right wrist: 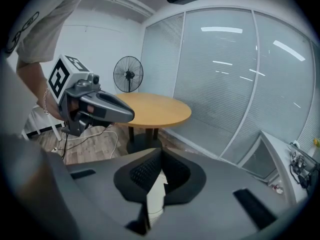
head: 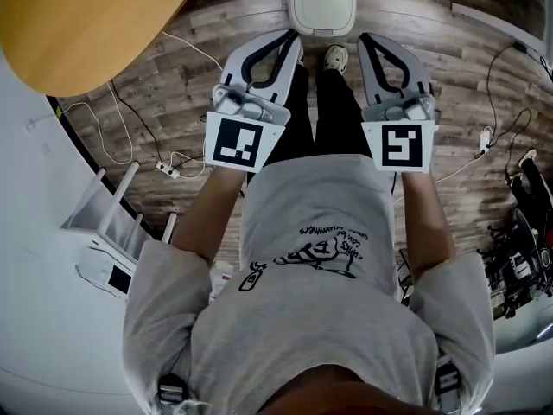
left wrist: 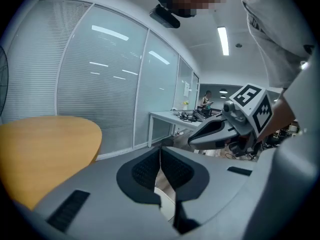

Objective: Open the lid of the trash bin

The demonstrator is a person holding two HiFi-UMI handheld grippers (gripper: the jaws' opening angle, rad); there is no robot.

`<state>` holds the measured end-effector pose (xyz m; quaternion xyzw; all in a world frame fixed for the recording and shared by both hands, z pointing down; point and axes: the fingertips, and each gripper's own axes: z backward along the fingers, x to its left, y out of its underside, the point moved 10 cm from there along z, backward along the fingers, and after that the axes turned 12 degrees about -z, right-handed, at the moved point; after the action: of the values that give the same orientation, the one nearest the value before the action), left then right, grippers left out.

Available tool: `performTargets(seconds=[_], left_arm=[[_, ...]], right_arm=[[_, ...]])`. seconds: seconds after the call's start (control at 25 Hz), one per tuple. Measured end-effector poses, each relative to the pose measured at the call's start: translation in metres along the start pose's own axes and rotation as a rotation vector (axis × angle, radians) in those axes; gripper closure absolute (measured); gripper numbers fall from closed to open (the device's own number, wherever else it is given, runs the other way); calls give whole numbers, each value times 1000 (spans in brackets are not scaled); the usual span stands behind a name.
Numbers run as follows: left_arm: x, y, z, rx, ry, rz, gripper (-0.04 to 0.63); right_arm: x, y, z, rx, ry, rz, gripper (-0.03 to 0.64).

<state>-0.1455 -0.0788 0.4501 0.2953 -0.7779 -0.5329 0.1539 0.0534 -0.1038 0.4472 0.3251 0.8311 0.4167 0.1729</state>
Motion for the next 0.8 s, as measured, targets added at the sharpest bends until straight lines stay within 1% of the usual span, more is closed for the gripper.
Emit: performTargets(seconds=[0.16, 0.4, 0.64, 0.8], left_arm=[[-8, 38, -16, 31, 25, -10, 573], [-26, 91, -44, 62, 37, -18, 572], [-42, 148, -65, 126, 43, 38, 573], [-55, 180, -79, 157, 59, 8, 572]], right_arm=[[8, 42, -27, 77, -23, 27, 598], [12, 105, -66, 170, -70, 64, 588], [13, 162, -108, 252, -113, 117, 578], [16, 205, -135, 314, -136, 162, 580]])
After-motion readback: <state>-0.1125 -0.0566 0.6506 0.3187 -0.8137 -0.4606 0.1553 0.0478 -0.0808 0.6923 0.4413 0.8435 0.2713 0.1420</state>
